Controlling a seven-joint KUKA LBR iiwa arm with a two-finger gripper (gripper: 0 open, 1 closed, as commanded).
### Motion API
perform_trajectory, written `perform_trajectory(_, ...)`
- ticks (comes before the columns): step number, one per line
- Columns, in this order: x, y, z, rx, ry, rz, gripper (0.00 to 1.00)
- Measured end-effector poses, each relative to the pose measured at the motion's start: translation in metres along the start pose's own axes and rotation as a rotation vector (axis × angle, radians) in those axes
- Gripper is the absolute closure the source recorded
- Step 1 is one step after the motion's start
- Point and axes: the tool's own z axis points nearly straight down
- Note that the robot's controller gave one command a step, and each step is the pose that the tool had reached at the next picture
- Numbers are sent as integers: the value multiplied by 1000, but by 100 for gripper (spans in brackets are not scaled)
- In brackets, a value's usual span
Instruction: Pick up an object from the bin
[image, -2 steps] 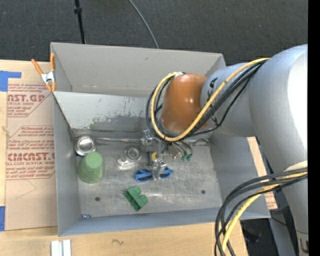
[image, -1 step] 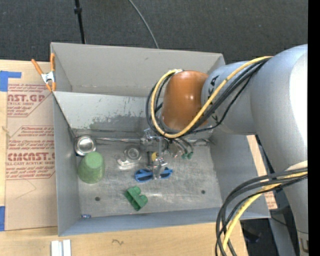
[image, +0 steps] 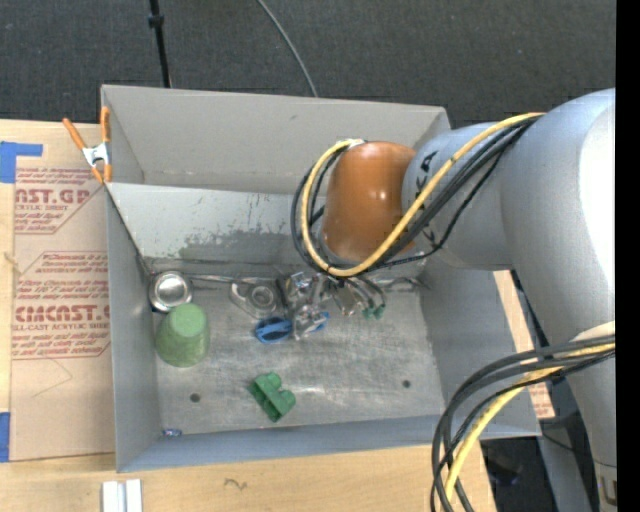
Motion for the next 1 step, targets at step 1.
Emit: perform_trajectory(1, -3, 0, -62, -1, 2, -1, 100)
